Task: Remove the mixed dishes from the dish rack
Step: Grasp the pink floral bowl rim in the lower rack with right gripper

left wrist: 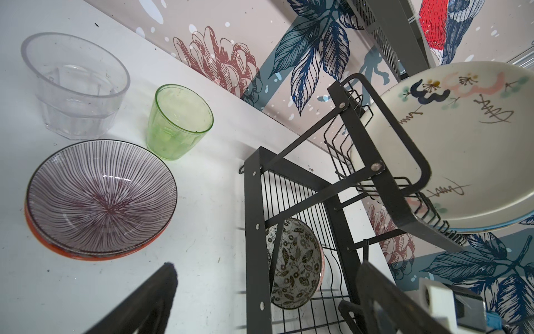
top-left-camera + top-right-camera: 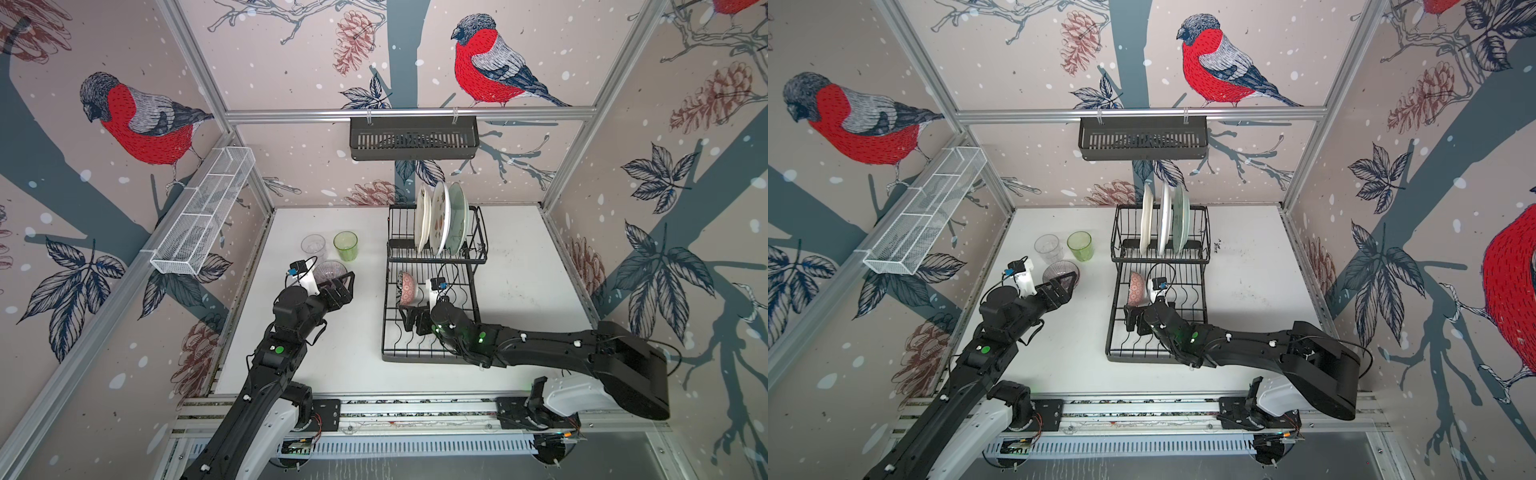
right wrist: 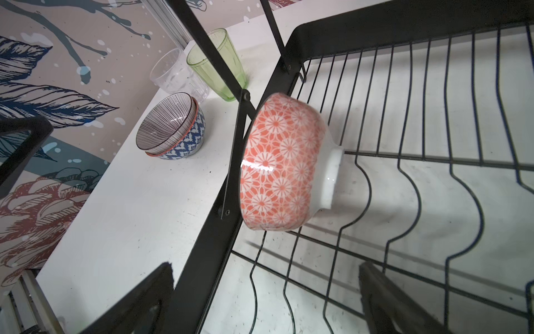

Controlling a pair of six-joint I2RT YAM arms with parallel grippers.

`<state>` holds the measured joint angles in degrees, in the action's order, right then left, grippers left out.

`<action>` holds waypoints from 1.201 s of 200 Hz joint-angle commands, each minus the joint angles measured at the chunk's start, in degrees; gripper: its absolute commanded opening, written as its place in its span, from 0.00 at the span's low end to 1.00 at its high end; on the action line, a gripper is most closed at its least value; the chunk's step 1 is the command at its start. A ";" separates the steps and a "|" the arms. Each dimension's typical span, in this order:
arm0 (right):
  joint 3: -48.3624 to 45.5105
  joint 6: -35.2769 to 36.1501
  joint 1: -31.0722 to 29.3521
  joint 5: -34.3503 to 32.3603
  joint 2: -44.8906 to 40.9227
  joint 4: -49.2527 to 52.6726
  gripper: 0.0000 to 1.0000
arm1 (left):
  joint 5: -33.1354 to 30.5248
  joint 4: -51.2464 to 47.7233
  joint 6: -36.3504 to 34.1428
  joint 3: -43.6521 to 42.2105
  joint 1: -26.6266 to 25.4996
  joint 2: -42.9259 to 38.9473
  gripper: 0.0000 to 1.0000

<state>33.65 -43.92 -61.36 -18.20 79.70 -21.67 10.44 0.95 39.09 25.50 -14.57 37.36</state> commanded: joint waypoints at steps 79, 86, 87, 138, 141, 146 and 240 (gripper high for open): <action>3.25 1.56 4.01 7.02 6.73 -6.65 0.99 | 0.66 2.37 -0.40 0.35 -0.72 2.19 0.97; 3.39 1.43 4.48 7.75 7.25 -7.02 0.98 | 0.56 2.30 -0.42 0.33 -0.74 2.16 0.97; 3.41 1.45 4.53 7.79 7.32 -7.05 0.98 | 0.56 2.26 -0.42 0.29 -0.73 2.13 0.97; 6.45 3.48 4.91 6.68 11.35 -5.66 0.95 | 0.04 1.98 -0.59 0.51 -0.83 2.63 0.97; 6.57 3.49 4.93 6.68 11.62 -5.66 0.94 | 0.03 1.95 -0.59 0.52 -0.81 2.76 0.97; 6.81 3.49 4.95 6.67 12.03 -5.66 0.91 | 0.02 1.95 -0.61 0.59 -0.82 2.82 0.97; 8.52 4.23 6.52 5.22 15.79 -4.97 0.77 | -1.36 0.71 -1.07 0.87 -1.64 3.09 0.97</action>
<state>41.58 -40.49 -55.05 -12.32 94.67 -25.54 10.24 0.60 38.94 25.78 -15.97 40.40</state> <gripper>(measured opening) 0.780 0.972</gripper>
